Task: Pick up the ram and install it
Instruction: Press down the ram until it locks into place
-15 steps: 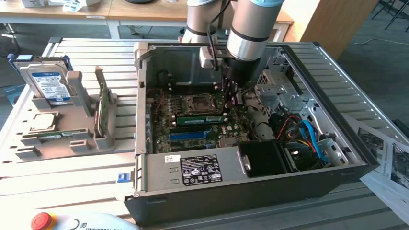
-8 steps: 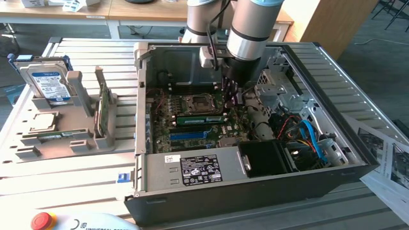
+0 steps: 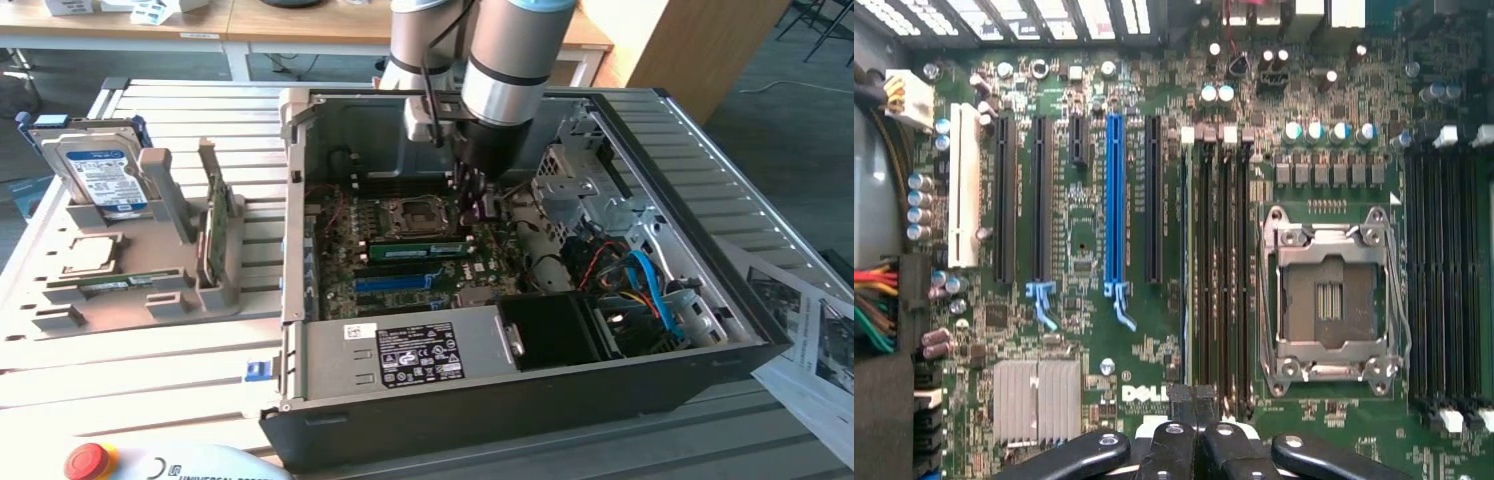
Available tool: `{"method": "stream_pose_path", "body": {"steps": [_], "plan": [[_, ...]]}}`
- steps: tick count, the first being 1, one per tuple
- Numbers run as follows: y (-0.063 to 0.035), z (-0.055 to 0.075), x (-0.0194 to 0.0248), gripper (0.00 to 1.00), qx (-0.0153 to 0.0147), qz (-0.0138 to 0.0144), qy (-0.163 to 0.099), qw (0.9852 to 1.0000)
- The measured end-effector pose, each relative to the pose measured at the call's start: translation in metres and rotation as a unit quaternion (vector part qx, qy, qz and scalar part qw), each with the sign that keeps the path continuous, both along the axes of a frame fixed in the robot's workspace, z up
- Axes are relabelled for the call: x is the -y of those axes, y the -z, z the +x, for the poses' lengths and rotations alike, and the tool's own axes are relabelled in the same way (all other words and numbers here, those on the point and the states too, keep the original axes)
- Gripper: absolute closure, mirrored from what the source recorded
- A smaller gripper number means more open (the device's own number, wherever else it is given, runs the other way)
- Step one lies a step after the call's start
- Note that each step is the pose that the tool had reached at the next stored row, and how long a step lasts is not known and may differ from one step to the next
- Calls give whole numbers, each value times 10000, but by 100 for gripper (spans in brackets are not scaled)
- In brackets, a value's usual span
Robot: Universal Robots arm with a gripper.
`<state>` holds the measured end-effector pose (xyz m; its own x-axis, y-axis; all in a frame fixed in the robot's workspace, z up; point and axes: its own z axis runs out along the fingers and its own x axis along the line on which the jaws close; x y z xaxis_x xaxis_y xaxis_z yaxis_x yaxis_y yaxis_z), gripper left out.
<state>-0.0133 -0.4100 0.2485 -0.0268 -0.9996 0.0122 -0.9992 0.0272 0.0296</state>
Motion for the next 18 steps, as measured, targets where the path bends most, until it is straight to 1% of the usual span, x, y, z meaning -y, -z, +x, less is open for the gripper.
{"method": "stream_pose_path", "body": {"steps": [13,18], "plan": [[0,-299,-1,90,8,0,0,10000],[0,-392,-1,90,8,0,0,10000]]}}
